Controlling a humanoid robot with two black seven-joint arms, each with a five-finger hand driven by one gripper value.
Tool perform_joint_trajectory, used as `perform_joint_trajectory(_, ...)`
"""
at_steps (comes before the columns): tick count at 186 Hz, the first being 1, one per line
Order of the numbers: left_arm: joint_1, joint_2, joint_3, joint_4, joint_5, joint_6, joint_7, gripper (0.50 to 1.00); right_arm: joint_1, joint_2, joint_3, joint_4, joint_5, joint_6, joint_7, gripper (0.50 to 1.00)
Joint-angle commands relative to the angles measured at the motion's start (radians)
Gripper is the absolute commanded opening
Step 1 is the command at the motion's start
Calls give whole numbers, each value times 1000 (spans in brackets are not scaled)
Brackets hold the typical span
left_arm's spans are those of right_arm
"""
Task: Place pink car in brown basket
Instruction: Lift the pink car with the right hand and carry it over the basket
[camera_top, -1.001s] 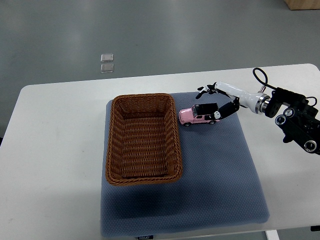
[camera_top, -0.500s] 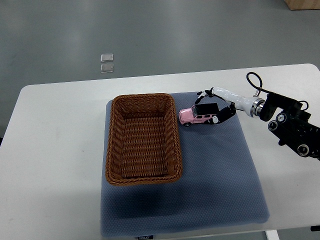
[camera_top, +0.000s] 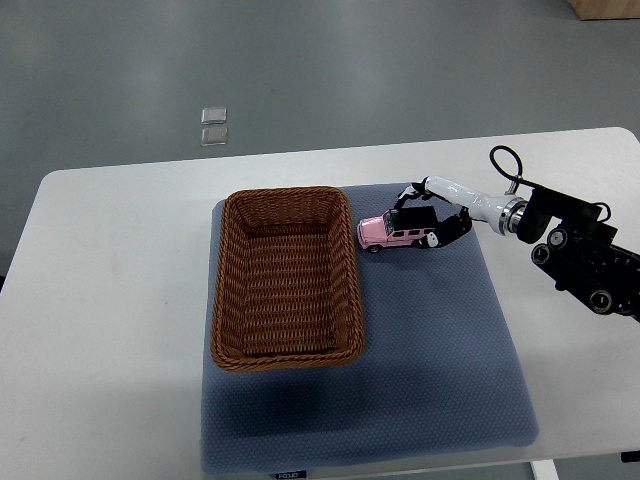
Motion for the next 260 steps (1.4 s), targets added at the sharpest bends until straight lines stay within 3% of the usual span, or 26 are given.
perform_joint_trajectory(1,0,0,0,0,0,-1,0,1000,1,-1,0,0,0,1,0,500)
perform_joint_trajectory(133,-2,0,-3,2,0,1,0,1000,-4,-18,113,14,21,-54,8,500)
perform_joint_trajectory(183,-2,0,-5,2,0,1,0,1000,31,-16,110,78,31,-54,17,500)
perform_joint_trajectory(260,-2,0,-3,0,0,1,0,1000,151,76,-87,144,29,-43,49,500)
